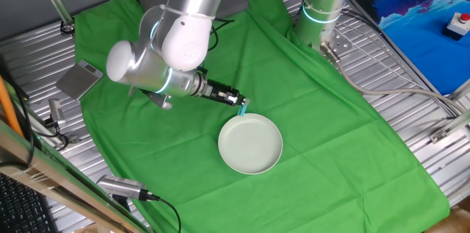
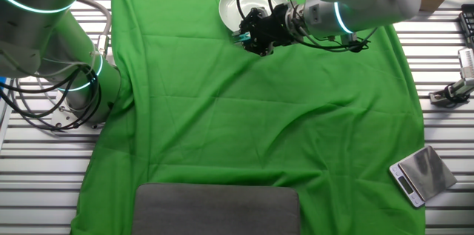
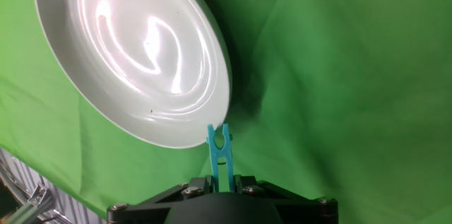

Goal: Use a clamp

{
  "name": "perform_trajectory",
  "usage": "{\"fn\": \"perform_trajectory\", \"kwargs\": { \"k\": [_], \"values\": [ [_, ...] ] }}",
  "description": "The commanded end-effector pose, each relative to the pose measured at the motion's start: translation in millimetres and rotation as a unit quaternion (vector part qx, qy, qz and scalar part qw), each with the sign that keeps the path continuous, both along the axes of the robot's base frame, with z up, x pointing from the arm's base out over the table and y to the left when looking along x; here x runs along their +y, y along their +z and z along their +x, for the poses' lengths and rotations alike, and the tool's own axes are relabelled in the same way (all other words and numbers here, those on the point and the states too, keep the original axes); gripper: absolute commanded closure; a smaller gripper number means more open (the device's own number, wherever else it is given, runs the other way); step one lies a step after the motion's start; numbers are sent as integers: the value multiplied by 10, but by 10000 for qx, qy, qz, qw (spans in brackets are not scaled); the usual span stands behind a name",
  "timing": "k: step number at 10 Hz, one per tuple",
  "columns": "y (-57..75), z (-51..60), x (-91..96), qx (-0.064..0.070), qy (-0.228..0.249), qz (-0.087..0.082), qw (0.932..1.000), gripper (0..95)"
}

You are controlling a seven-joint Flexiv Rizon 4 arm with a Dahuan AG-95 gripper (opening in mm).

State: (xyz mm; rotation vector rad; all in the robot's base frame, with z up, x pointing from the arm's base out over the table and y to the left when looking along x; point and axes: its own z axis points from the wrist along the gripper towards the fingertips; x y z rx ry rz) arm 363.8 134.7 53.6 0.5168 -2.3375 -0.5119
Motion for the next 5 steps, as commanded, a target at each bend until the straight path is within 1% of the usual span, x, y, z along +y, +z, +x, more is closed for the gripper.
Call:
{"fn": "perform_trajectory", "kwargs": {
  "k": [1, 3, 5],
  "values": [
    [0, -6, 2, -10, 29, 20, 10000, 950],
    [0, -6, 3, -36, 101, 81, 9999, 950],
    [0, -7, 3, -37, 110, 87, 9999, 950]
  ]
}}
